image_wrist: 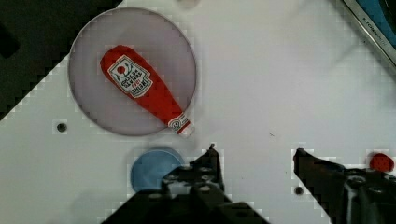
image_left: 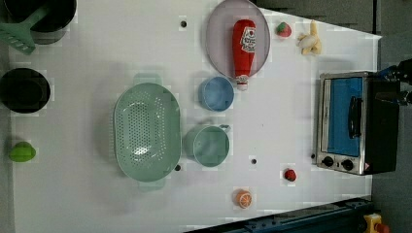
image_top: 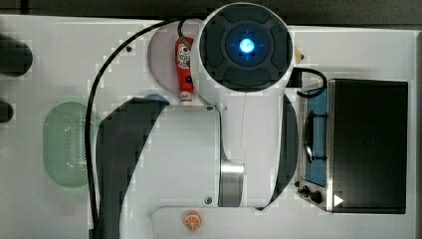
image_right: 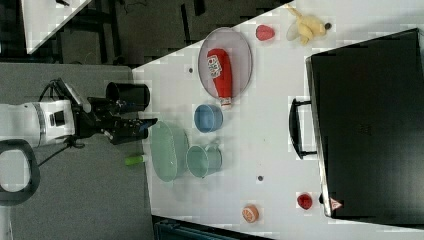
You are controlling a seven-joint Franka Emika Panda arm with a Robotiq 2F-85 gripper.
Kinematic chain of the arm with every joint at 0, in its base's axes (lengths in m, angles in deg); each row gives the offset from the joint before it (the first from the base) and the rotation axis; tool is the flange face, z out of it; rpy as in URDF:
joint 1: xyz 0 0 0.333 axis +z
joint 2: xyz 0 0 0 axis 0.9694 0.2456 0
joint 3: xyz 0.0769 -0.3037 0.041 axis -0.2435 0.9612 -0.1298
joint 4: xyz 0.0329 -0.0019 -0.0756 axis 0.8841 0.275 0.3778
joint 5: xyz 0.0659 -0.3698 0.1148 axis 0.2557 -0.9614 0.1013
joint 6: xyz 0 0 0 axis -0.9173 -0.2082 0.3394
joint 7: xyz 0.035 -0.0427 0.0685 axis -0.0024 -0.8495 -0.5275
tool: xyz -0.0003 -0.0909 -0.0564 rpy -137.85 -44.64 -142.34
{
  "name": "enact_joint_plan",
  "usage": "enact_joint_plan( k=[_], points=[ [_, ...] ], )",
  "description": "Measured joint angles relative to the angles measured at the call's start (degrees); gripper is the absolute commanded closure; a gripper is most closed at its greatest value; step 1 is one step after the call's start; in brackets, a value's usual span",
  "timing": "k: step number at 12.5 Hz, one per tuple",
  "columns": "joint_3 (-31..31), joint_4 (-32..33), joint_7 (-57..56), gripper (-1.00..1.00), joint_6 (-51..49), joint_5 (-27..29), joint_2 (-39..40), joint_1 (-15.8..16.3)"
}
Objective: Pick ketchup from plate and place it on table.
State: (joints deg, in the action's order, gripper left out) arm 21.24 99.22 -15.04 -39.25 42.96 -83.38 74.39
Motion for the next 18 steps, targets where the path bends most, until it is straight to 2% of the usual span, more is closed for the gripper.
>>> enact_joint_plan(
  k=[2, 3, 6, 9, 14, 18],
  points=[
    [-2.7, 2.1, -0.1, -0.76, -8.0, -0.2, -2.9, -2.7],
    [-3.1, 2.5, -0.1, -1.00, -8.6, -0.3, -4.2, -3.1],
    [-3.1, 1.5, -0.5, -1.00, -8.1, -0.3, -5.9, -3.7],
    [-3.8, 0.6, -0.5, -1.00, -7.5, -0.1, -3.9, -5.1],
    [-5.7, 0.6, -1.2, -1.00, -2.6, -0.3, 8.1, -4.9],
    [-8.3, 2.3, -10.7, -1.00, 5.4, -0.2, 16.6, -4.8]
  ],
)
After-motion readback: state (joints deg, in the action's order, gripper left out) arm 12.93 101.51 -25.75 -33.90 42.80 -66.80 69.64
